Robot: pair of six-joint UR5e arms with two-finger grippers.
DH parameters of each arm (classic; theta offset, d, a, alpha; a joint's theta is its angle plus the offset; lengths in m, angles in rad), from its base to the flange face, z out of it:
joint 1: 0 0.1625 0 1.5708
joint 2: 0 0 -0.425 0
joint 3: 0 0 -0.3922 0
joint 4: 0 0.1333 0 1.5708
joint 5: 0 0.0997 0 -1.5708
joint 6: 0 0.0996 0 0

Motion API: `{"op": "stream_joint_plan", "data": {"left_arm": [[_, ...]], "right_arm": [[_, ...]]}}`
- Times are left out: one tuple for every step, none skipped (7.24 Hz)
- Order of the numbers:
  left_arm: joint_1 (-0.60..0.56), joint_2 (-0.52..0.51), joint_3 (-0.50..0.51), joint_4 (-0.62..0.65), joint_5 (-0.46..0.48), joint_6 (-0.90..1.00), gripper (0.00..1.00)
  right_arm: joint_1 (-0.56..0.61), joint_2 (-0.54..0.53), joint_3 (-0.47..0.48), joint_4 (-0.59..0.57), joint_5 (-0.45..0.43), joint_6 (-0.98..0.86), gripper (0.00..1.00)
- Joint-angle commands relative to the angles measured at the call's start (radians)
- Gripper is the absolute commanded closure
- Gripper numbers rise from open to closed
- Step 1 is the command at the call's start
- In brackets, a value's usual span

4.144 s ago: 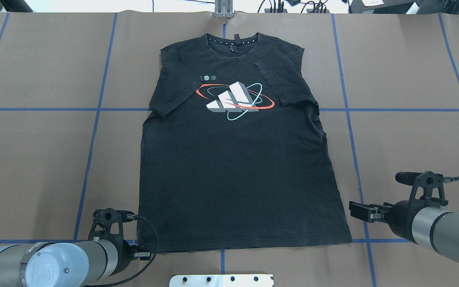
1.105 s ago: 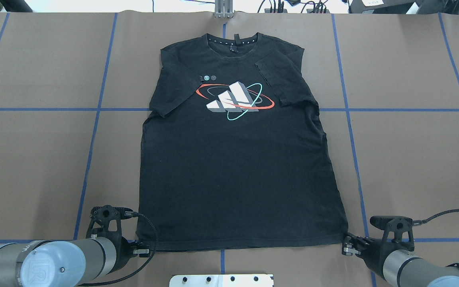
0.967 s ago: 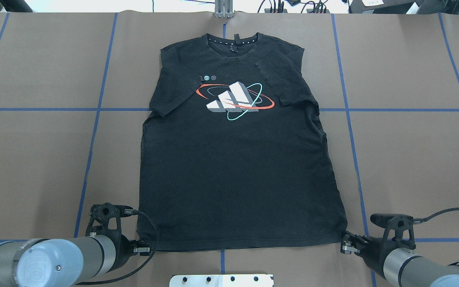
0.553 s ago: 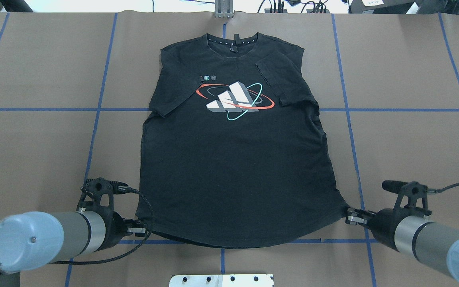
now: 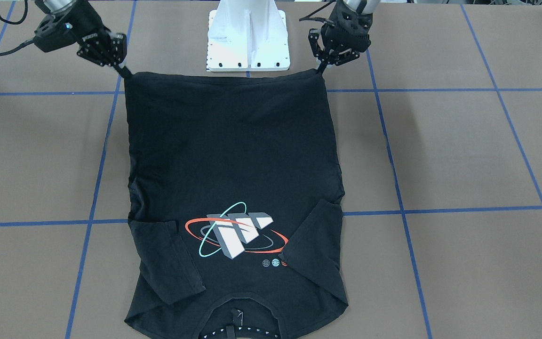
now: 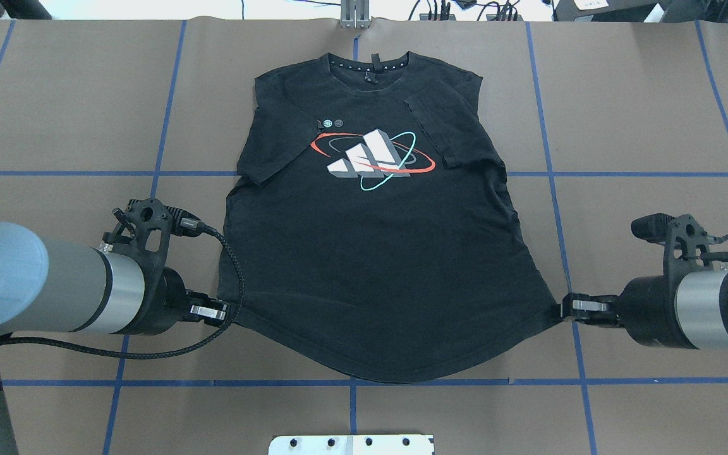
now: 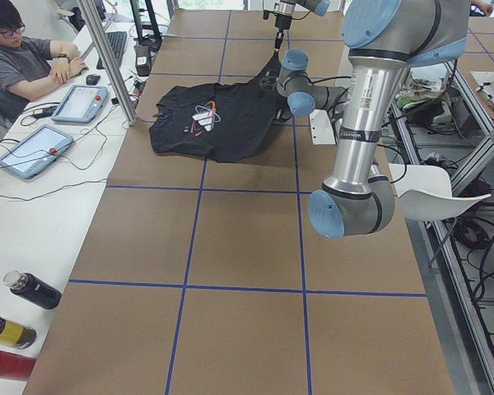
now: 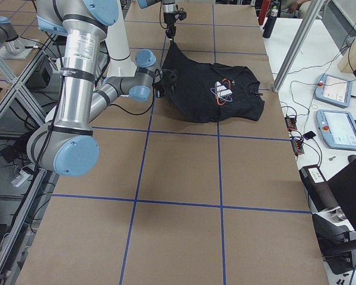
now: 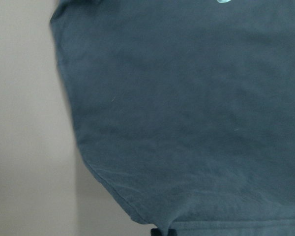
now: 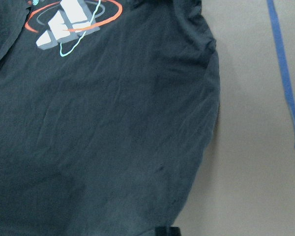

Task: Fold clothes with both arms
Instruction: 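Lift the hem with both grippers and carry it toward the collar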

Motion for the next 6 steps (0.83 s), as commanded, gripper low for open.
{"op": "stream_joint_plan", "data": {"left_arm": [[0.027,0.046,-0.119,0.013,-0.089,0.013,1.0],[0.125,0.109,-0.205,0.012,-0.092,0.011,1.0],[0.15,0.118,-0.234,0.012,-0.092,0.007,1.0],[0.15,0.114,-0.226,0.013,-0.081,-0.004,1.0],[0.143,0.106,-0.209,0.015,-0.071,-0.027,1.0],[0.118,0.093,-0.171,0.013,-0.019,-0.033,1.0]], "right_arm": [[-0.162,-0.083,0.093,-0.001,0.061,-0.004,1.0],[-0.228,-0.114,0.151,-0.001,0.061,-0.004,1.0],[-0.245,-0.122,0.188,-0.001,0.061,-0.004,1.0],[-0.223,-0.119,0.195,-0.003,0.052,-0.004,1.0],[-0.145,-0.115,0.19,-0.004,0.049,-0.004,1.0],[-0.038,-0.111,0.176,-0.004,0.049,-0.004,1.0]]}}
